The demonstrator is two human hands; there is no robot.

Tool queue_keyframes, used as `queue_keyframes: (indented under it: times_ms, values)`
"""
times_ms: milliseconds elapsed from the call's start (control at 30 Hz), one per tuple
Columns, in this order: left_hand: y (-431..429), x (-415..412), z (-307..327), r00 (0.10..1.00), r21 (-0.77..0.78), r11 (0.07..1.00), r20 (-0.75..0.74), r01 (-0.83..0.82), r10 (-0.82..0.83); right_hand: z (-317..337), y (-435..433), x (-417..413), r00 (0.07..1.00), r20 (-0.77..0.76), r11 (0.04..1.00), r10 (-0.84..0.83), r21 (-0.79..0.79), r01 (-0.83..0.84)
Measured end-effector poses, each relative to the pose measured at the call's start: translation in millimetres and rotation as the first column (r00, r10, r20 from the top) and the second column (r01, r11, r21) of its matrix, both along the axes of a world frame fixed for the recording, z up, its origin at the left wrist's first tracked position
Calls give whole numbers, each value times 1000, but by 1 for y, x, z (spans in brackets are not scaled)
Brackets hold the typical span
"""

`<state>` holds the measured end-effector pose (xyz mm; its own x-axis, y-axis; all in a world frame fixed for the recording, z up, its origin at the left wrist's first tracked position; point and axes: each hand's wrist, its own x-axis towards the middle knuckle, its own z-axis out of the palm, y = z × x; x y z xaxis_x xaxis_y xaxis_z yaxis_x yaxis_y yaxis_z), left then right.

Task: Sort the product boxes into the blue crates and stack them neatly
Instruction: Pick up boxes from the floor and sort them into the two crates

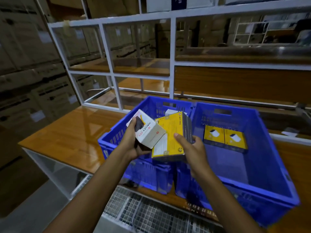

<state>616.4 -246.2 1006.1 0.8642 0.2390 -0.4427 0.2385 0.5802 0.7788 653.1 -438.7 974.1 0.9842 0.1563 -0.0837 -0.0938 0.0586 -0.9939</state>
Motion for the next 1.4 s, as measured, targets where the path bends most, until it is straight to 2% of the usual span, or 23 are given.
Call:
queue_keyframes:
  times_ms: [67, 133, 200, 267, 367, 433, 533, 667, 800, 1000, 1133, 1300, 1400]
  values:
    - [13, 16, -5, 999, -49, 998, -23, -25, 24, 3, 8, 11, 999, -9, 998, -46, -43, 45]
    - [24, 28, -13, 996, -175, 980, -23, -93, 91, 4, 16, 21, 996, -7, 995, -86, -60, 85]
    - [28, 38, -21, 983, -354, 920, 21, -166, 185, 9, 23, 30, 993, 0, 991, -118, -68, 118]
    - [28, 47, -30, 971, -457, 871, 61, -178, 231, 15, 31, 38, 988, 14, 985, -151, -82, 152]
    - [26, 58, -39, 989, -519, 851, 69, -76, 131, 14, 39, 49, 979, 18, 975, -203, -86, 204]
    - [29, 64, -40, 998, -454, 891, 63, 24, 5, 12, 43, 54, 971, 15, 967, -239, -93, 239]
    - [27, 75, -36, 990, -163, 977, 35, 140, -136, 8, 44, 56, 964, 11, 962, -265, -62, 265]
    - [15, 90, -30, 968, 98, 964, 13, 249, -251, 7, 41, 55, 958, -3, 955, -286, -81, 285]
    - [-10, 101, -23, 944, 276, 910, 25, 310, -329, 13, 24, 54, 940, -44, 938, -339, -87, 334]
    - [-56, 134, -19, 886, 435, 828, 128, 354, -445, 15, -21, 58, 891, -281, 914, -355, 95, 394]
    - [-91, 148, -22, 824, 542, 722, 91, 430, -559, 11, -53, 60, 848, -388, 907, -361, 64, 415]
    - [-134, 165, -34, 768, 646, 576, -25, 501, -640, 9, -84, 74, 819, -396, 899, -415, -35, 437]
    - [-152, 171, -39, 798, 681, 567, -42, 464, -602, 7, -98, 85, 818, -331, 877, -471, -78, 474]
